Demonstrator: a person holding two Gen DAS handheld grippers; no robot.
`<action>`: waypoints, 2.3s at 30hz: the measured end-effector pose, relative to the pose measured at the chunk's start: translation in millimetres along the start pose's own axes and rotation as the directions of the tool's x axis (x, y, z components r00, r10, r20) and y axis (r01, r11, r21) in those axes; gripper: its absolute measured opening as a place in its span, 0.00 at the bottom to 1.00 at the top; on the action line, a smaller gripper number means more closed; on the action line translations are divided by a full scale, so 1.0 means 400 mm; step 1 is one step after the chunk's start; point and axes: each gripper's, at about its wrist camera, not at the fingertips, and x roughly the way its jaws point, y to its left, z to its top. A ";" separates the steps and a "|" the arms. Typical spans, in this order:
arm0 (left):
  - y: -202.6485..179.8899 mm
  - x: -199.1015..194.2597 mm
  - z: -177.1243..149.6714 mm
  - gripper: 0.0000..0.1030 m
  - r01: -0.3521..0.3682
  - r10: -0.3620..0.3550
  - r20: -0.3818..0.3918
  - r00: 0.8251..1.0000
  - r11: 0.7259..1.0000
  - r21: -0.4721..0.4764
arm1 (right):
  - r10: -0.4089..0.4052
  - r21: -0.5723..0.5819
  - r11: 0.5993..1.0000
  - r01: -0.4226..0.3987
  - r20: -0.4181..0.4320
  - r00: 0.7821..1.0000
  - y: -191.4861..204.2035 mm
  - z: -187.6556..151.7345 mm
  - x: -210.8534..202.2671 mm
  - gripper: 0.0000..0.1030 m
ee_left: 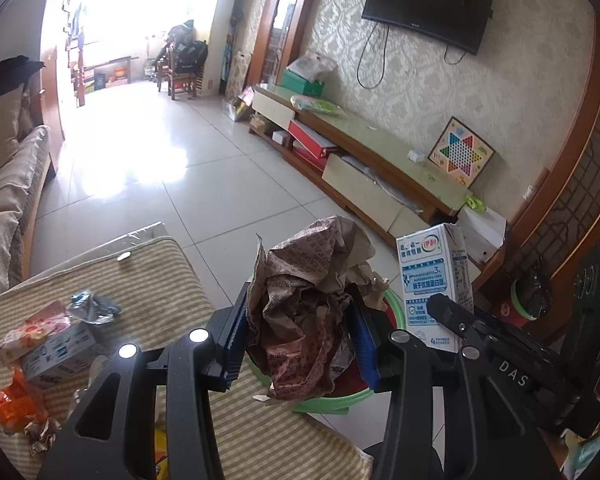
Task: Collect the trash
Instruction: 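Carry the paper and milk carton over the bin and open both tools, then grasp the clear plastic water bottle with the right tool while the left tool grasps crumpled paper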
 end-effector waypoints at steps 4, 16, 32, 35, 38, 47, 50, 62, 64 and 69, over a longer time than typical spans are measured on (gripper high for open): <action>-0.023 0.041 0.007 0.42 0.001 -0.001 -0.015 1.000 1.000 0.021 | -0.020 0.005 1.000 0.020 -0.014 1.000 -0.025 0.012 0.032 0.39; 0.024 0.022 0.030 0.73 -0.019 0.019 0.008 1.000 0.999 -0.030 | -0.070 0.045 0.996 0.071 -0.017 0.997 -0.050 0.008 0.043 0.78; 0.317 -0.216 -0.237 0.78 -0.287 0.299 -0.017 0.954 0.894 -0.343 | 0.021 -0.120 0.992 -0.044 -0.180 0.984 0.192 -0.136 0.071 0.82; 0.429 -0.254 -0.290 0.78 -0.374 0.385 -0.057 0.921 0.835 -0.404 | 0.044 -0.145 0.986 -0.078 -0.221 0.974 0.244 -0.178 0.080 0.82; 0.550 -0.269 -0.333 0.71 -0.434 0.430 -0.120 0.895 0.776 -0.457 | 0.082 -0.147 0.981 -0.126 -0.271 0.959 0.287 -0.214 0.083 0.82; 0.695 -0.145 -0.405 0.69 -0.413 0.309 -0.294 0.904 0.807 -0.422 | 0.145 -0.180 0.957 -0.226 -0.378 0.915 0.405 -0.309 0.087 0.83; 0.723 -0.093 -0.426 0.66 -0.438 0.303 -0.350 0.887 0.791 -0.426 | 0.165 -0.201 0.945 -0.259 -0.391 0.906 0.445 -0.323 0.075 0.83; 0.706 -0.276 -0.505 0.04 -0.415 0.328 -0.257 0.909 0.763 -0.496 | 0.187 -0.190 0.933 -0.307 -0.471 0.862 0.546 -0.351 0.173 0.83; 0.688 -0.309 -0.526 0.04 -0.436 0.345 -0.269 0.899 0.755 -0.489 | 0.182 -0.188 0.933 -0.308 -0.492 0.851 0.574 -0.359 0.216 0.83; 0.663 -0.352 -0.591 0.14 -0.482 0.367 -0.322 0.873 0.748 -0.456 | 0.140 -0.219 0.928 -0.300 -0.542 0.829 0.644 -0.393 0.305 0.83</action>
